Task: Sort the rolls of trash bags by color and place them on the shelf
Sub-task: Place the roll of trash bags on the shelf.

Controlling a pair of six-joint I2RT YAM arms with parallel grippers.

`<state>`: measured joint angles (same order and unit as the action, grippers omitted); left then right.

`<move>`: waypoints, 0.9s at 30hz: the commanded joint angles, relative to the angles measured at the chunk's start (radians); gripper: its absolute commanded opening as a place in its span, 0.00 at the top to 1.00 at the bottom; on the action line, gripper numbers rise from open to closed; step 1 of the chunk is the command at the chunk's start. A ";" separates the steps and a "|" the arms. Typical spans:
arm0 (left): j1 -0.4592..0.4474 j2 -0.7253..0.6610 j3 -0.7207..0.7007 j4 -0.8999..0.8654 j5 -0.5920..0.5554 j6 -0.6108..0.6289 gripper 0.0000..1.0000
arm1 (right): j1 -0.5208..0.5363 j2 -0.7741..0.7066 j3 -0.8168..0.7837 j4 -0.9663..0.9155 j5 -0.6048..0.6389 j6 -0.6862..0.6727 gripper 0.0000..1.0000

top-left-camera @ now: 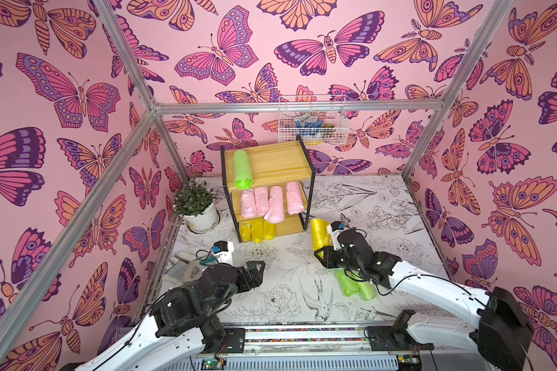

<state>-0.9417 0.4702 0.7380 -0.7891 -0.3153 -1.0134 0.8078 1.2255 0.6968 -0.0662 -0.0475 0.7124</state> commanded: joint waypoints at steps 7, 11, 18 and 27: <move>0.007 -0.133 0.015 -0.108 -0.065 -0.006 0.02 | 0.097 0.310 0.145 0.356 -0.057 0.109 1.00; 0.006 -0.170 0.028 -0.144 -0.080 -0.009 0.02 | 0.094 0.431 0.173 0.468 -0.076 0.119 1.00; 0.007 -0.199 0.032 -0.189 -0.100 -0.005 0.02 | 0.086 0.571 0.277 0.491 -0.086 0.102 1.00; 0.006 -0.199 0.033 -0.202 -0.126 0.012 0.02 | 0.029 0.645 0.351 0.501 -0.106 0.102 1.00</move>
<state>-0.9409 0.2806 0.7559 -0.9657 -0.4091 -1.0176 0.8547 1.8565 1.0061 0.3859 -0.1444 0.8188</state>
